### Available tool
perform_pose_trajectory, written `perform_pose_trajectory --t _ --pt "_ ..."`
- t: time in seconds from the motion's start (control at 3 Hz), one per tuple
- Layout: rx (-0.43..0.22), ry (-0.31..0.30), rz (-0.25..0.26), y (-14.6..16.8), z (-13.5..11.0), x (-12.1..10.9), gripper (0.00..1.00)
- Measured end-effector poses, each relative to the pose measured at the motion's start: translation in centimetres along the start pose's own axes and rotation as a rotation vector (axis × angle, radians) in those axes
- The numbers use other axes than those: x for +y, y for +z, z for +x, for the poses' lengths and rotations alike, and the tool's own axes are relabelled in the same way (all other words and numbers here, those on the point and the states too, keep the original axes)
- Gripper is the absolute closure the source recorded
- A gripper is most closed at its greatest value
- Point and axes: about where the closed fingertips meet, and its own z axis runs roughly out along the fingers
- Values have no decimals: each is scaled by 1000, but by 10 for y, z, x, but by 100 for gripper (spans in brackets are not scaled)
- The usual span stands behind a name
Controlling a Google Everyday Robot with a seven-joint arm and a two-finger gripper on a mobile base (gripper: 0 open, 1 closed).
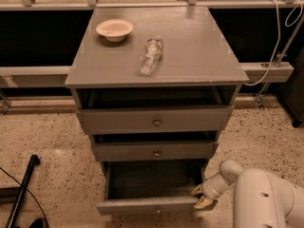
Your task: Open bottom drawer
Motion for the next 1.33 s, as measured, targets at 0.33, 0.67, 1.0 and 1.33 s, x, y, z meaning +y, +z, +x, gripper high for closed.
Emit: perform_pose_trajectory --t 0.33,0.67,1.0,1.33 --pt "-2 3 -9 0 0 4 54" --pt "-2 3 -9 0 0 4 32" --pt "-2 3 -9 0 0 4 2" --pt "-2 3 -9 0 0 4 0"
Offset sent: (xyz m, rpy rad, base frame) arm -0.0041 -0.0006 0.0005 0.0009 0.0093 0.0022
